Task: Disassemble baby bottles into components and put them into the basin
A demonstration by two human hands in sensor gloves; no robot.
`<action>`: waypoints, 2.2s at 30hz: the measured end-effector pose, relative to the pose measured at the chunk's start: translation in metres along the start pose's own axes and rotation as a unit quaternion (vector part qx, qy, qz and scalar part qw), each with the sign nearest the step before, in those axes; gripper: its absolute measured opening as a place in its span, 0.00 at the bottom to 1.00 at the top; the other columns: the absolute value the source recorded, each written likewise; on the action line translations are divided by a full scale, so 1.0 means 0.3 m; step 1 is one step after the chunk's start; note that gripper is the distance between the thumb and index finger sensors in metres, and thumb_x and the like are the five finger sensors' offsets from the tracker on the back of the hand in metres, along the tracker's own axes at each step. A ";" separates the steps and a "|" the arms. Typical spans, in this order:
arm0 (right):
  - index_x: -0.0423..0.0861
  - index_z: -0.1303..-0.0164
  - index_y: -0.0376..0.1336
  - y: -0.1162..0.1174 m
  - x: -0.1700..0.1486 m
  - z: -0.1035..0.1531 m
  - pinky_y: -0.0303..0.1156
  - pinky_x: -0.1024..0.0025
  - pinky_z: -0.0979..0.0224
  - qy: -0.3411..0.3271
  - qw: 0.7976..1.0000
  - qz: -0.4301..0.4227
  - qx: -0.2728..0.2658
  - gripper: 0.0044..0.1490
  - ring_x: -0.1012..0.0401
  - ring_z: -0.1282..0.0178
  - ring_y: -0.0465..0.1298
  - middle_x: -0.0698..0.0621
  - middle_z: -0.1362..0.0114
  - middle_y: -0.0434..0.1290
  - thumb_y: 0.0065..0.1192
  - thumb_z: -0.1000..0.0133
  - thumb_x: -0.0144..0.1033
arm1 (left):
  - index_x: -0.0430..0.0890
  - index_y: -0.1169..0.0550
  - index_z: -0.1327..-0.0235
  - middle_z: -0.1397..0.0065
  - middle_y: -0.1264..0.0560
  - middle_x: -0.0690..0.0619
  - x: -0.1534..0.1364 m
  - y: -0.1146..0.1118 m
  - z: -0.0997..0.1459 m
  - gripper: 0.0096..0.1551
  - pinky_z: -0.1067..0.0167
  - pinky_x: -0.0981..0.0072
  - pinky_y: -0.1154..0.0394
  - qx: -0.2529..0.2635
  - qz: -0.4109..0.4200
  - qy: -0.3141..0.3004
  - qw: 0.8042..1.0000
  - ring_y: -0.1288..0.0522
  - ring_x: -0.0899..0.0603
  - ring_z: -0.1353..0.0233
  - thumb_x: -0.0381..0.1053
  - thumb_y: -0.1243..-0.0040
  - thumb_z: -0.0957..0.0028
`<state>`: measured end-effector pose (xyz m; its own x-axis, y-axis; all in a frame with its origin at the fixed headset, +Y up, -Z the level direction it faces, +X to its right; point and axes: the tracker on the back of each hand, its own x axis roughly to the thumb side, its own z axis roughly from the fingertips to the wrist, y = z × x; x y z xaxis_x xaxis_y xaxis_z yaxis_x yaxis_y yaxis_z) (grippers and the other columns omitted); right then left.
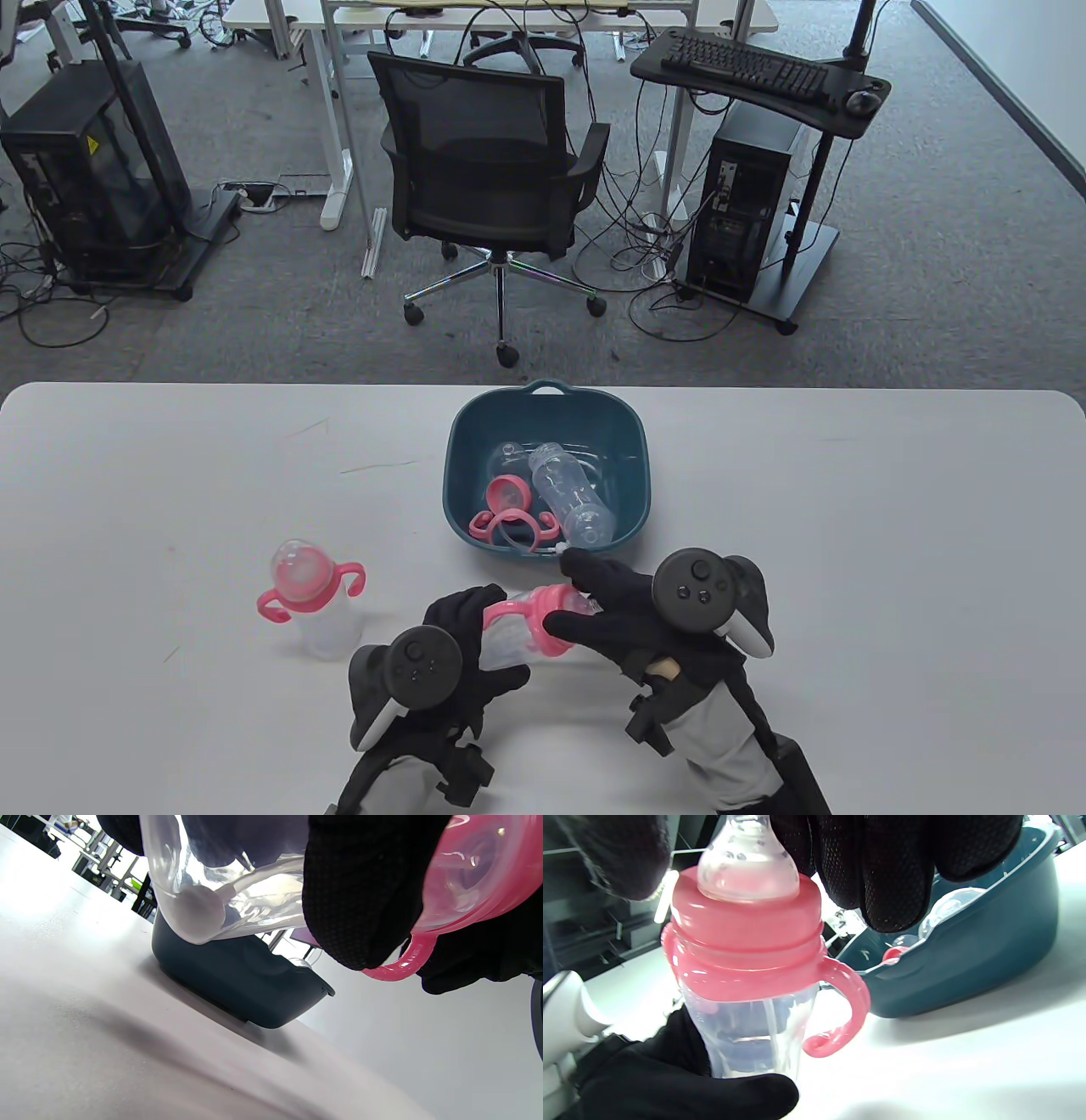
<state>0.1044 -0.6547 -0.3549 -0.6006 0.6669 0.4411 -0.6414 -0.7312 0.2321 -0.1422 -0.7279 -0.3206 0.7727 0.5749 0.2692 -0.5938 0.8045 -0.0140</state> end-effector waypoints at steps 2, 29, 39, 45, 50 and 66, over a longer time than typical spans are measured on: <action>0.35 0.22 0.60 0.005 -0.001 -0.003 0.70 0.38 0.41 0.002 1.000 -0.002 0.005 0.52 0.40 0.45 0.79 0.33 0.32 0.74 0.65 0.43 0.62 | 0.57 0.44 0.26 0.22 0.45 0.54 -0.001 -0.001 0.000 0.57 0.26 0.34 0.43 -0.001 0.000 0.000 1.000 0.42 0.40 0.18 0.56 0.20 0.62; 0.35 0.23 0.61 0.003 -0.010 -0.005 0.71 0.39 0.42 0.012 0.999 -0.025 0.023 0.50 0.42 0.47 0.81 0.33 0.34 0.75 0.64 0.43 0.61 | 0.57 0.44 0.26 0.22 0.45 0.54 0.007 0.001 0.001 0.57 0.26 0.34 0.43 -0.002 -0.008 -0.004 1.000 0.42 0.40 0.18 0.56 0.20 0.62; 0.42 0.18 0.54 0.000 0.008 -0.005 0.63 0.32 0.33 -0.018 0.996 -0.050 0.070 0.49 0.36 0.32 0.72 0.35 0.20 0.63 0.76 0.45 0.43 | 0.58 0.44 0.26 0.22 0.45 0.54 0.006 0.001 0.003 0.57 0.26 0.34 0.44 -0.003 -0.009 0.000 1.000 0.42 0.40 0.18 0.56 0.20 0.62; 0.42 0.15 0.50 -0.007 0.005 -0.001 0.62 0.32 0.33 -0.008 0.998 -0.038 0.053 0.55 0.35 0.30 0.70 0.35 0.17 0.60 0.74 0.45 0.48 | 0.58 0.44 0.26 0.22 0.45 0.54 0.005 0.005 0.002 0.57 0.26 0.34 0.43 -0.002 -0.007 0.003 1.000 0.42 0.40 0.18 0.56 0.20 0.62; 0.38 0.16 0.52 -0.015 -0.001 0.006 0.66 0.34 0.36 0.009 1.000 -0.012 0.019 0.56 0.36 0.36 0.74 0.32 0.23 0.66 0.66 0.44 0.61 | 0.58 0.44 0.26 0.22 0.45 0.54 0.003 0.005 0.002 0.57 0.26 0.34 0.44 -0.003 -0.006 0.005 1.000 0.42 0.40 0.18 0.56 0.20 0.62; 0.42 0.18 0.55 0.000 0.012 -0.004 0.69 0.36 0.39 -0.006 0.998 -0.039 0.054 0.49 0.37 0.40 0.77 0.35 0.21 0.65 0.76 0.46 0.45 | 0.57 0.44 0.25 0.22 0.45 0.54 0.011 0.005 0.002 0.57 0.26 0.34 0.43 -0.006 -0.009 0.001 1.000 0.42 0.40 0.18 0.56 0.20 0.62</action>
<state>0.1018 -0.6521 -0.3542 -0.5444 0.7209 0.4289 -0.6300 -0.6889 0.3584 -0.1408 -0.7250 -0.3193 0.7838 0.5601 0.2681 -0.5764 0.8169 -0.0215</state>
